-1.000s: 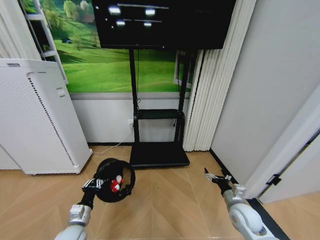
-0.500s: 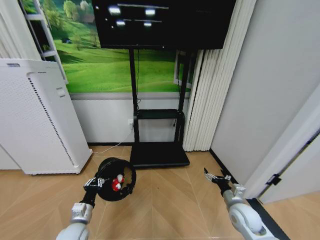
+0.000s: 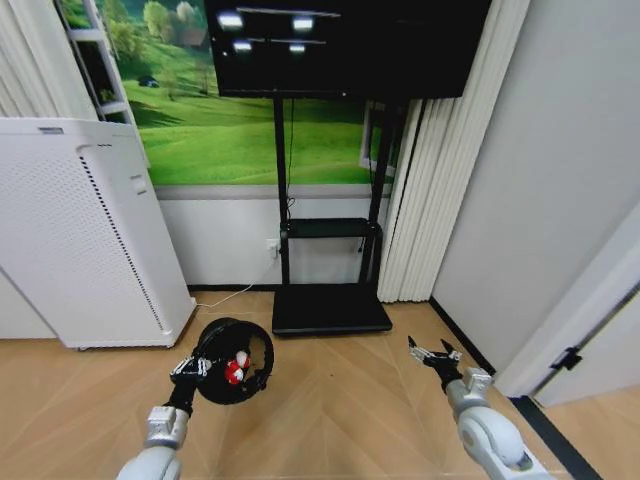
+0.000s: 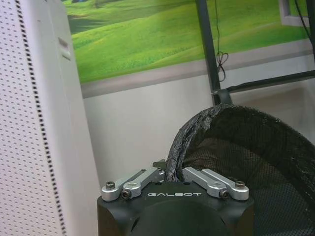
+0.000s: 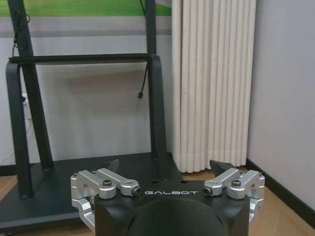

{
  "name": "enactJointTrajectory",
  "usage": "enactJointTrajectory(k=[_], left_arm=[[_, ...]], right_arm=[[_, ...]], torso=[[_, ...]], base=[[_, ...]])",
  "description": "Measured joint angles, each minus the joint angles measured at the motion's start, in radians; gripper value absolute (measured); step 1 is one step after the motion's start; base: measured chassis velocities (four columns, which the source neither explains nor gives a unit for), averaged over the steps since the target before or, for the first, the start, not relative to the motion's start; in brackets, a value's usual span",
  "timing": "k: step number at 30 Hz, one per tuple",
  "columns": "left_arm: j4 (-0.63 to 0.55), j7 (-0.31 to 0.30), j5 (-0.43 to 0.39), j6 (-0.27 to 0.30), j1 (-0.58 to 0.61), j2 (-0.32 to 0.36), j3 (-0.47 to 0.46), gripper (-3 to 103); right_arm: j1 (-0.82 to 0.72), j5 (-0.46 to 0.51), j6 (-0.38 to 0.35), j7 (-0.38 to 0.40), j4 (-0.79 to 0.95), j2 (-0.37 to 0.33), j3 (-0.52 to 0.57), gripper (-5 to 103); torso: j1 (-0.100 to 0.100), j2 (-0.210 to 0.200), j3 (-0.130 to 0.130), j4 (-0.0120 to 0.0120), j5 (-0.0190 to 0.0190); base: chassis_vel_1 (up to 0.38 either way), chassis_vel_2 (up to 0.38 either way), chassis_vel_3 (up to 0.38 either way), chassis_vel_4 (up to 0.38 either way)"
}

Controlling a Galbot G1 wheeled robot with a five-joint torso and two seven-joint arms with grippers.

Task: Pick up the trash bin and place the garbage on the floor into it.

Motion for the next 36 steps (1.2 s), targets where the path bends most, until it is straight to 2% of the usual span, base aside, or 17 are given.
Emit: enactJointTrajectory(k=[3, 4, 10, 11, 15, 16, 17, 19, 32, 36], left_arm=[[0.0, 0.0, 0.0, -0.001, 0.0, 0.0, 0.0, 5], [0.001, 0.0, 0.0, -0.001, 0.0, 0.0, 0.0, 5], [0.002, 0.0, 0.001, -0.001, -0.002, 0.0, 0.002, 5], [0.003, -0.001, 0.001, -0.001, -0.002, 0.0, 0.003, 5], [0.004, -0.001, 0.002, -0.002, -0.002, 0.001, 0.003, 5], [0.005, -0.001, 0.002, -0.002, -0.002, 0.001, 0.002, 5], [0.006, -0.002, 0.003, -0.003, -0.002, 0.001, 0.002, 5], [0.006, -0.002, 0.004, -0.003, -0.001, 0.0, 0.002, 5], [-0.003, -0.001, 0.014, -0.007, 0.022, -0.017, 0.0, 5], [-0.01, -0.002, 0.009, -0.007, 0.03, -0.013, -0.015, 5]], right_arm=[[0.0, 0.0, 0.0, 0.0, 0.0, 0.0, 0.0, 100], [0.0, 0.0, 0.0, 0.0, 0.0, 0.0, 0.0, 100], [0.0, 0.0, 0.0, 0.0, 0.0, 0.0, 0.0, 100], [0.0, 0.0, 0.0, 0.0, 0.0, 0.0, 0.0, 100], [0.0, 0.0, 0.0, 0.0, 0.0, 0.0, 0.0, 100], [0.0, 0.0, 0.0, 0.0, 0.0, 0.0, 0.0, 100], [0.0, 0.0, 0.0, 0.0, 0.001, 0.0, 0.0, 100], [0.0, 0.0, 0.0, 0.0, 0.001, 0.0, 0.0, 100], [0.0, 0.0, 0.0, 0.0, 0.0, 0.0, 0.0, 100], [0.0, 0.0, 0.0, 0.0, 0.0, 0.0, 0.0, 100]], torso=[[0.0, 0.0, 0.0, -0.0001, -0.0013], [0.0, 0.0, 0.0, 0.0001, -0.0005], [0.0, 0.0, 0.0, 0.0, -0.0009], [0.0, 0.0, 0.0, 0.0006, -0.0009], [0.0, 0.0, 0.0, 0.0001, -0.0009], [0.0, 0.0, 0.0, 0.0009, -0.0003], [0.0, 0.0, 0.0, 0.0004, -0.0019], [0.0, 0.0, 0.0, 0.0002, -0.0009], [0.0, 0.0, 0.0, -0.0004, -0.0004], [0.0, 0.0, 0.0, 0.0004, -0.0008]], base=[[0.239, 0.252, -0.276, -0.258], [0.282, 0.283, -0.301, -0.275], [0.314, 0.321, -0.34, -0.311], [0.36, 0.345, -0.363, -0.362], [0.368, 0.357, -0.378, -0.34], [0.292, 0.319, -0.3, -0.32], [0.292, 0.319, -0.264, -0.268], [0.265, 0.264, -0.264, -0.231], [0.002, -0.012, -0.004, -0.003], [0.12, -0.086, -0.079, 0.088]])
